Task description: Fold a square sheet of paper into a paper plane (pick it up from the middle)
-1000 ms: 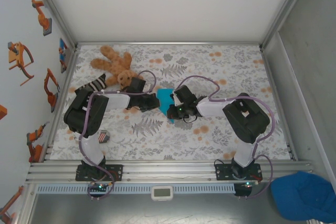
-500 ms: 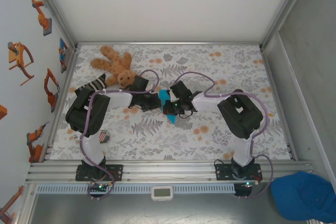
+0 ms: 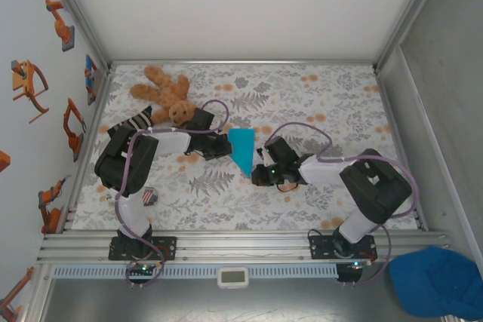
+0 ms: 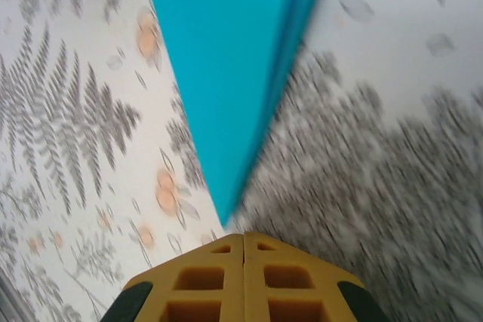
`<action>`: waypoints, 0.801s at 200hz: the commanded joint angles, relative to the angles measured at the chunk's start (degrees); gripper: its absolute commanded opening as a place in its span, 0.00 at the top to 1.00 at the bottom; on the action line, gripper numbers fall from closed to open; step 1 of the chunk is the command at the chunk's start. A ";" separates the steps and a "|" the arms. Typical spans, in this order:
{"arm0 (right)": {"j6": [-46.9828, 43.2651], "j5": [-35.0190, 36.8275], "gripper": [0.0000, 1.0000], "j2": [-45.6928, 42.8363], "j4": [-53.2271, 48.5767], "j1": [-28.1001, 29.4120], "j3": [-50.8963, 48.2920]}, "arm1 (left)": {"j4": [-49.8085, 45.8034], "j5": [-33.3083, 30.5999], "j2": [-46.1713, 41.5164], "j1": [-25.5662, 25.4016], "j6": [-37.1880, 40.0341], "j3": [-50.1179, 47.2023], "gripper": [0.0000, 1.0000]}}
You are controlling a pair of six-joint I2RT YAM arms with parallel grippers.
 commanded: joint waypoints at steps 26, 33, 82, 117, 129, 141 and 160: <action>2.03 12.28 1.00 -8.84 -5.85 0.13 4.27 | -2.65 -1.44 -5.88 -0.04 -5.64 1.96 0.81; 2.24 13.51 0.95 -8.82 -6.17 0.12 5.58 | -1.15 -0.54 -7.27 0.39 -7.46 1.60 0.76; 4.79 11.46 0.80 -0.45 -2.82 0.11 14.12 | 0.57 0.49 -14.09 3.99 -13.42 -1.58 0.50; 6.26 9.98 0.78 6.39 -1.83 0.12 18.17 | -0.02 0.46 -15.12 4.52 -14.51 -4.36 0.44; 6.92 10.39 0.77 7.76 -1.66 0.04 18.43 | 0.88 1.41 -14.56 4.46 -14.91 -5.03 0.44; 7.38 10.65 0.77 8.42 -1.31 0.03 18.20 | 1.32 1.74 -13.86 4.41 -15.10 -5.65 0.44; 7.98 10.98 0.76 8.56 -0.46 -0.08 17.35 | 2.63 3.60 -12.04 4.44 -15.12 -6.19 0.44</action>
